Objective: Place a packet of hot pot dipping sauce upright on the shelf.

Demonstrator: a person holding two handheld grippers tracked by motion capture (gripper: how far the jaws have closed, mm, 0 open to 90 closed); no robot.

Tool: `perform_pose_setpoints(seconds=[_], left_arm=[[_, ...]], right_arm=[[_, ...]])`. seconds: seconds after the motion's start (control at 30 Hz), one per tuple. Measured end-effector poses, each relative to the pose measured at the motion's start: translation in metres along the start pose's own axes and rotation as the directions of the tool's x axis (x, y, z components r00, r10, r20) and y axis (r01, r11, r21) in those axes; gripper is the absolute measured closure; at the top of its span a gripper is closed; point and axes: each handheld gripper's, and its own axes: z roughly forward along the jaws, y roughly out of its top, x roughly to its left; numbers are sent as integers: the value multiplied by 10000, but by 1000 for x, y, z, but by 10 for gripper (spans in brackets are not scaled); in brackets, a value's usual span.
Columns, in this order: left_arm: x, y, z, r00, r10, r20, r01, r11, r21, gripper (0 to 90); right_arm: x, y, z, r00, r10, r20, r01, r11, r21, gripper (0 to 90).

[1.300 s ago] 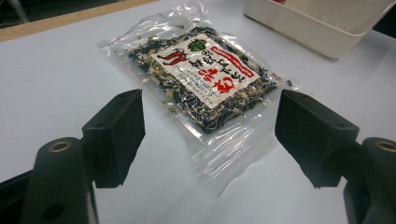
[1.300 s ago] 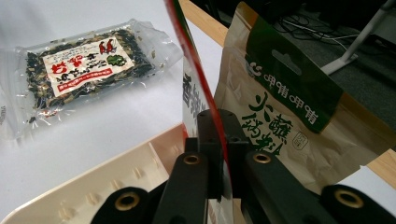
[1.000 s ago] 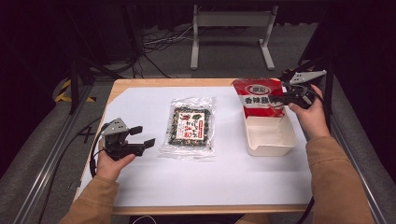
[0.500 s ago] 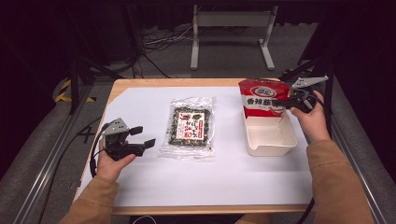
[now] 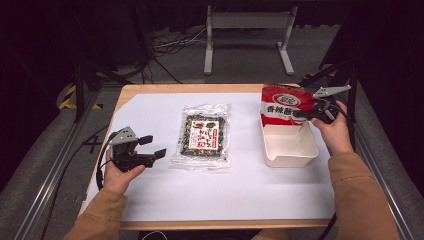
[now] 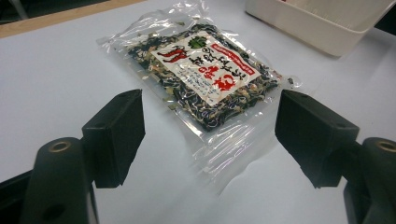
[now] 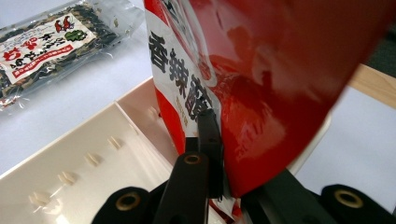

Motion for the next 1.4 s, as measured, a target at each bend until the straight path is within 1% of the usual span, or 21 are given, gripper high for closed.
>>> perform_pose_setpoints(seconds=[0.1,0.23,0.27,0.3,0.4,0.53,0.6,0.67,0.73,0.77,0.87,0.93,0.97,1.0,1.03,1.07,1.13,1.2,1.27,1.3,1.4], left_arm=[[0,0,0,10000,54,-14,-54,10000,36,244],[-1,0,1,10000,-10,-42,10,10000,83,238],[-1,0,1,10000,-45,-58,46,9999,101,235],[-1,0,2,10000,20,-86,-18,9999,136,234],[-1,0,2,9999,90,-64,-89,9999,144,232],[-1,0,2,10000,39,-77,-38,9999,119,232],[-1,0,1,10000,-39,-80,40,9999,115,232],[0,0,2,10000,53,-80,-52,9999,117,232],[-1,0,3,10000,46,-27,-45,9999,137,230],[-1,0,3,10000,68,-26,-68,9999,146,229],[0,1,5,10000,90,-22,-89,9999,123,227],[0,3,7,9999,103,66,-104,9998,164,223],[-1,4,9,9999,30,123,-32,9997,235,223],[-2,5,10,9999,54,149,-58,9995,302,223],[-3,6,12,9997,176,169,-183,9991,395,222],[-5,7,13,9997,171,163,-179,9988,449,222],[-7,9,16,9992,338,195,-347,9981,508,218],[-9,11,19,9985,518,194,-528,9970,565,215],[-10,12,20,9982,555,218,-567,9966,600,211],[-10,13,22,9975,654,252,-668,9959,611,211],[-10,15,25,9969,738,263,-754,9948,684,205]], right_arm=[[1,-1,0,10000,15,21,-15,10000,-21,891],[1,-1,0,9999,85,59,-84,10000,-32,887],[0,-1,0,9999,169,15,-169,9998,-54,887],[0,-2,0,9999,173,0,-173,9998,-71,887],[1,-2,0,9999,84,68,-84,10000,-39,889],[3,-1,-1,10000,40,40,-40,10000,9,876],[4,-1,-1,9999,-57,99,57,10000,2,826],[6,-2,-4,9997,121,215,-120,9999,-52,747],[10,-2,-7,9990,262,375,-253,9994,-237,652],[11,-1,-8,9987,278,418,-267,9993,-271,628],[16,-1,-14,9975,132,701,-107,9993,-356,559],[21,0,-19,9954,0,961,34,9994,-353,529],[23,0,-22,9945,-23,1046,62,9993,-373,515],[25,1,-25,9939,0,1100,42,9992,-385,498],[27,1,-27,9933,52,1154,-2,9991,-433,489],[29,0,-30,9930,178,1165,-123,9988,-479,484],[30,0,-36,9913,381,1262,-315,9981,-536,475],[32,-2,-41,9899,445,1349,-376,9979,-535,471],[33,-2,-44,9894,439,1387,-366,9978,-551,472],[36,-3,-47,9886,477,1426,-398,9975,-579,470],[45,-5,-56,9885,327,1480,-234,9977,-643,462]])
